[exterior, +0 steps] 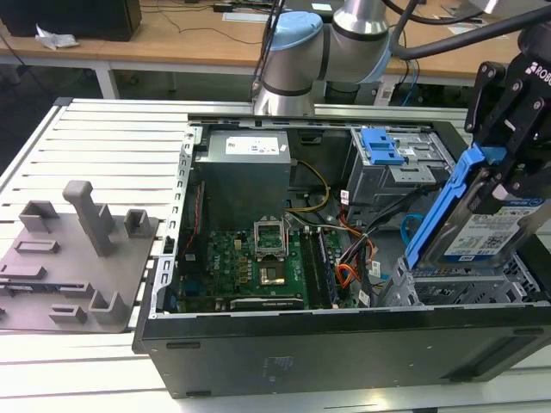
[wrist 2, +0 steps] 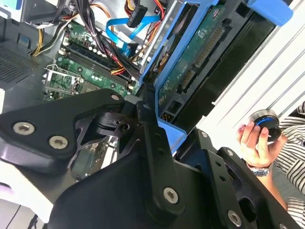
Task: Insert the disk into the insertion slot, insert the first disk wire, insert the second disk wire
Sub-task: 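Insert the disk into the insertion slot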
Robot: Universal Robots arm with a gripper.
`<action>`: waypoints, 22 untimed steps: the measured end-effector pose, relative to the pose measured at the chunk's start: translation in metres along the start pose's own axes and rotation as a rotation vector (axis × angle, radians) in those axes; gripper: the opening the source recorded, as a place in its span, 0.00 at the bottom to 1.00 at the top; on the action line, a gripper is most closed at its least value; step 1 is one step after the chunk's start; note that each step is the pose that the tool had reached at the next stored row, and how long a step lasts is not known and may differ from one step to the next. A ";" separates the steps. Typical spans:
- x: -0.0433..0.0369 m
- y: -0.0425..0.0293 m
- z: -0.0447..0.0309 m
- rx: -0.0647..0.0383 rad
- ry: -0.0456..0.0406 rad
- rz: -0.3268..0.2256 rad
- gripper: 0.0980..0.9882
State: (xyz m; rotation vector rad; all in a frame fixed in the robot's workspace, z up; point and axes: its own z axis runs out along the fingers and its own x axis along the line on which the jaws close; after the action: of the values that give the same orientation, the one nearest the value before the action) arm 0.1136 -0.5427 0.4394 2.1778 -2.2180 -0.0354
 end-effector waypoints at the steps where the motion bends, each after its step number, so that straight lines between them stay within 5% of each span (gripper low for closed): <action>1: 0.0000 -0.0002 0.0014 0.000 0.0000 0.000 0.30; 22: -0.0002 -0.0020 0.0298 0.000 0.0000 0.000 0.30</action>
State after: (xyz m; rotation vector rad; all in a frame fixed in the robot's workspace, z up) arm 0.1144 -0.5428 0.4095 2.1778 -2.2180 -0.0354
